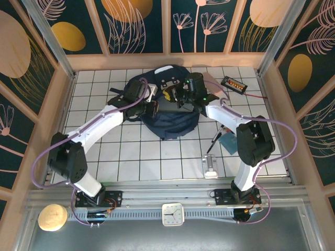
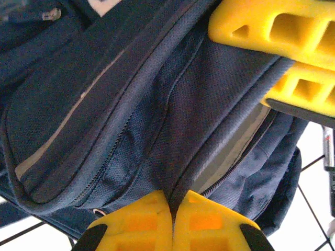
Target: Pack books, pencil case, and school supplies into a backpack
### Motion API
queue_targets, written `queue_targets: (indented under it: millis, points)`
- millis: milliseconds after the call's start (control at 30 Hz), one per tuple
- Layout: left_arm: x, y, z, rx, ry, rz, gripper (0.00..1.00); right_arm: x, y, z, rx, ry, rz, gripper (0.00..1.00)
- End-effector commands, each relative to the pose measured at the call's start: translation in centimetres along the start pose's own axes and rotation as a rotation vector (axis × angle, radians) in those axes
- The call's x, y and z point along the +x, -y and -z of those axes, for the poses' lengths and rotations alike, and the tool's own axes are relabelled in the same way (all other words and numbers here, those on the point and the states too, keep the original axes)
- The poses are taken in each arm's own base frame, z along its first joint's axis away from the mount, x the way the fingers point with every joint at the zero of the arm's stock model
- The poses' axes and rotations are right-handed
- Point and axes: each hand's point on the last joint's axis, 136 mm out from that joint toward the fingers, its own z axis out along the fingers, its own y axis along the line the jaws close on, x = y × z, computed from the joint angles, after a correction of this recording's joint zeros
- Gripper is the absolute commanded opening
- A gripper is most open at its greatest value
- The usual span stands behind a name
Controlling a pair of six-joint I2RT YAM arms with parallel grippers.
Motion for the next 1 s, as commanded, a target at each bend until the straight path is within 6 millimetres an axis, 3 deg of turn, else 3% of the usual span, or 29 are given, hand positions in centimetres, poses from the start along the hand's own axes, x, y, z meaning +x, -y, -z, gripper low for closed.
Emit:
queue_targets:
  millis: [0, 133, 200, 300, 400, 533, 600, 667, 700, 967]
  points:
    - [-2.5, 3.3, 4.3, 0.128, 0.146, -0.032, 0.00, -0.2, -1.1, 0.9, -0.002, 0.010, 0.018, 0.00]
    - [-1.4, 2.0, 6.3, 0.097, 0.191, -0.016, 0.20, 0.2, -2.4, 1.9, -0.008, 0.003, 0.025, 0.00]
    - [-1.1, 1.2, 7.7, 0.088, 0.245, 0.017, 0.20, 0.3, -3.3, 2.4, -0.020, 0.001, 0.033, 0.00]
    - [0.0, 1.1, 8.9, 0.124, 0.285, 0.009, 0.33, 0.5, -4.8, 2.9, -0.041, -0.013, 0.045, 0.00]
    - [2.0, 1.9, 8.4, 0.207, 0.253, -0.041, 0.45, 0.7, -6.1, 3.4, -0.053, -0.030, 0.066, 0.00]
    - [4.1, 1.2, 6.6, 0.253, 0.177, -0.059, 0.64, 1.0, -7.1, 3.8, -0.061, -0.050, 0.079, 0.00]
    - [4.5, 0.8, 5.7, 0.295, 0.142, -0.027, 0.69, 1.2, -7.3, 4.0, -0.067, -0.058, 0.081, 0.00]
    - [4.4, 0.6, 4.9, 0.316, 0.123, -0.010, 0.93, 1.4, -7.5, 4.1, -0.070, -0.066, 0.081, 0.00]
    - [4.3, 0.5, 4.5, 0.316, 0.121, -0.010, 0.98, 1.5, -7.7, 4.2, -0.074, -0.069, 0.082, 0.00]
    - [3.1, 0.3, 1.4, 0.353, 0.086, -0.032, 0.88, 1.9, -8.4, 5.2, -0.091, -0.074, 0.079, 0.00]
